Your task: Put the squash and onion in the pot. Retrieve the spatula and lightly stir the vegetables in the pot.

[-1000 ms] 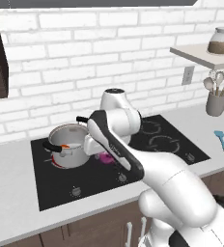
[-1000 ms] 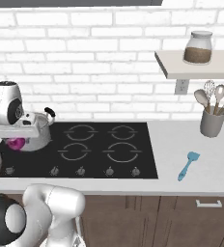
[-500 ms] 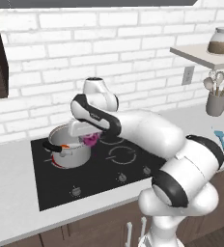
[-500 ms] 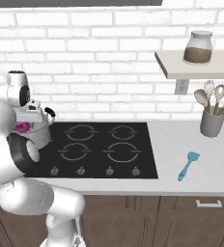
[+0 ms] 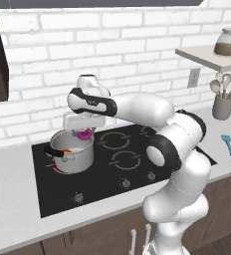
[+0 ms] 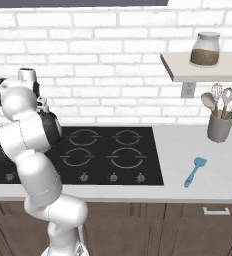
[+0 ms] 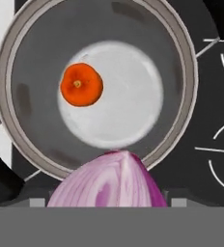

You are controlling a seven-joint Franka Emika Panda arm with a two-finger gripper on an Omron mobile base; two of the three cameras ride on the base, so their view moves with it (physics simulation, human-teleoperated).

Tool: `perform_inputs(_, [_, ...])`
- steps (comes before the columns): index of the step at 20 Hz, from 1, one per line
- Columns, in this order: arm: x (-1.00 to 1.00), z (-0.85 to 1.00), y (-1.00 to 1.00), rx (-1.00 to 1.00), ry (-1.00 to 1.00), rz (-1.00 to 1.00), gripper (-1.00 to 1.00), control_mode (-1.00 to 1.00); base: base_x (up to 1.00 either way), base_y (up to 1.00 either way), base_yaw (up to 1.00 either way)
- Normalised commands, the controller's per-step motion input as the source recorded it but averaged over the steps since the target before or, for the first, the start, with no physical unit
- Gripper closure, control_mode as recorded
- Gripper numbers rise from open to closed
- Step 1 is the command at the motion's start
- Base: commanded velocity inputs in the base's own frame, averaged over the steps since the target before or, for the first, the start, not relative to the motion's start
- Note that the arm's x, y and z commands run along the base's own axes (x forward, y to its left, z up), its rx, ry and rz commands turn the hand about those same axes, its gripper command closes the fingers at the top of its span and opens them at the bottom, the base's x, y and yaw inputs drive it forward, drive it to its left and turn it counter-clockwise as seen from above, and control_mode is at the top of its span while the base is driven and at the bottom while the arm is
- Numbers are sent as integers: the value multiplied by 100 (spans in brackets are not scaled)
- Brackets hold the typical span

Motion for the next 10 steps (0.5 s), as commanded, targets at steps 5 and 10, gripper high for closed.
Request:
perform_inputs(5, [59,-30,47,-5,4,-5,100,-100,0,0,0])
perform_inputs(10, [44,-27,25,-5,4,-4,100,-100,0,0,0])
